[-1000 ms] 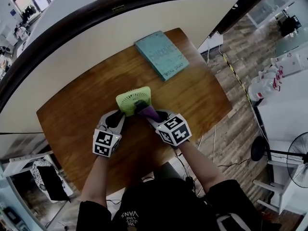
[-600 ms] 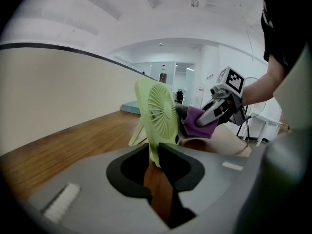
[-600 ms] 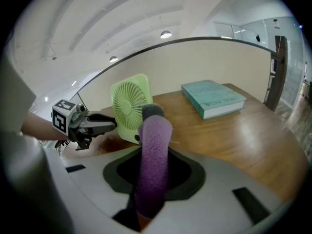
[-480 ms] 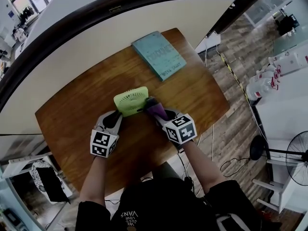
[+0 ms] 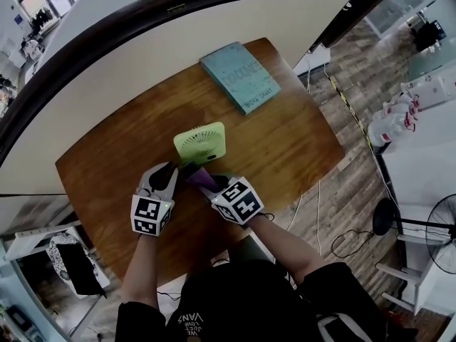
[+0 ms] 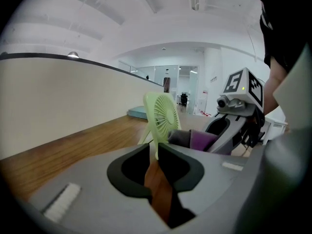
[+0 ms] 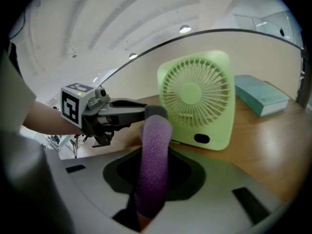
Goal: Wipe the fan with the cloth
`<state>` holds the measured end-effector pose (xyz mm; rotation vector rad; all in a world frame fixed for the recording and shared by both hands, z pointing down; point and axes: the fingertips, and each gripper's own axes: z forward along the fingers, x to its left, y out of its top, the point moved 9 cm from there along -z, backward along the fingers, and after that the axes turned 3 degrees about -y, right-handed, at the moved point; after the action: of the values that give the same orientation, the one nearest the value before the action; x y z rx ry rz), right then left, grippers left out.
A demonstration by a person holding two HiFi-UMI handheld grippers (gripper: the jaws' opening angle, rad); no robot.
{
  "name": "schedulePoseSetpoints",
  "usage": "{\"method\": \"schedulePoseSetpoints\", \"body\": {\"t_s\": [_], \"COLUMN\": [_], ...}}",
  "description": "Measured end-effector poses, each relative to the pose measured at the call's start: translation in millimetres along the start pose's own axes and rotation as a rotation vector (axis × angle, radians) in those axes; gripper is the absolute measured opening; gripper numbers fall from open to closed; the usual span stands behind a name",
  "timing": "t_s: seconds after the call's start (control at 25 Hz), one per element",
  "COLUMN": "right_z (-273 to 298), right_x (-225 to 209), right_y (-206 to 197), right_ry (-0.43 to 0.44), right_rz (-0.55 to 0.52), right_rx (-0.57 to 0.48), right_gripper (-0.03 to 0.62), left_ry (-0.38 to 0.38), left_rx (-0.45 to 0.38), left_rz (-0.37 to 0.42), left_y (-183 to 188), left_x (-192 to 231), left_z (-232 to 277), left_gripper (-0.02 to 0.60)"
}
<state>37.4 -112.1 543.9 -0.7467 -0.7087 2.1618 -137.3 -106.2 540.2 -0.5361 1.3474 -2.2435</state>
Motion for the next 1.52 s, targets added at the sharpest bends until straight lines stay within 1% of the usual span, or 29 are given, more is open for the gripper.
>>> {"method": "schedulePoseSetpoints", "body": {"t_s": [0.12, 0.28, 0.48, 0.8, 1.08, 1.36, 1.52], "right_z": [16.9, 19.5, 4.4, -31.0, -49.6, -59.5, -72.8], "right_x": [3.7, -7.2, -29.3, -69.5, -90.3, -88.4, -75.1], "right_y": [3.2, 2.8, -2.6, -22.1, -31.8, -34.5, -34.1], "right_ry": [0.014, -0.014, -0.072, -0.173, -0.248, -0.304, -0.337], "right_rz": [-0.006, 0.015, 0.048, 0.152, 0.222, 0.256, 0.273], "right_rx": [0.016, 0.023, 0.017, -0.004, -0.027, -0.069, -0.122], "right_gripper": [0.100, 0.100, 0.100, 0.100, 0.100, 0.100, 0.100], "left_ry": [0.024, 0.028, 0.018, 0.011, 0.009, 0.032, 0.049], "left_rx": [-0.006, -0.016, -0.017, -0.008, 0.007, -0.001, -0.031], "left_rz": [-0.006, -0.015, -0.024, -0.047, -0.048, -0.089, -0.109], "left_y": [-0.9, -1.9, -4.6, -4.1, -7.6, -3.7, 6.8], "left_x": [0.3, -0.2, -2.0, -7.2, -11.7, -13.5, -14.2], "left_z": [-11.6, -15.3, -9.7, -3.9, -5.5, -19.1, -34.0], "left_gripper": [0.061, 0.057, 0.054, 0.046, 0.041, 0.037, 0.026]}}
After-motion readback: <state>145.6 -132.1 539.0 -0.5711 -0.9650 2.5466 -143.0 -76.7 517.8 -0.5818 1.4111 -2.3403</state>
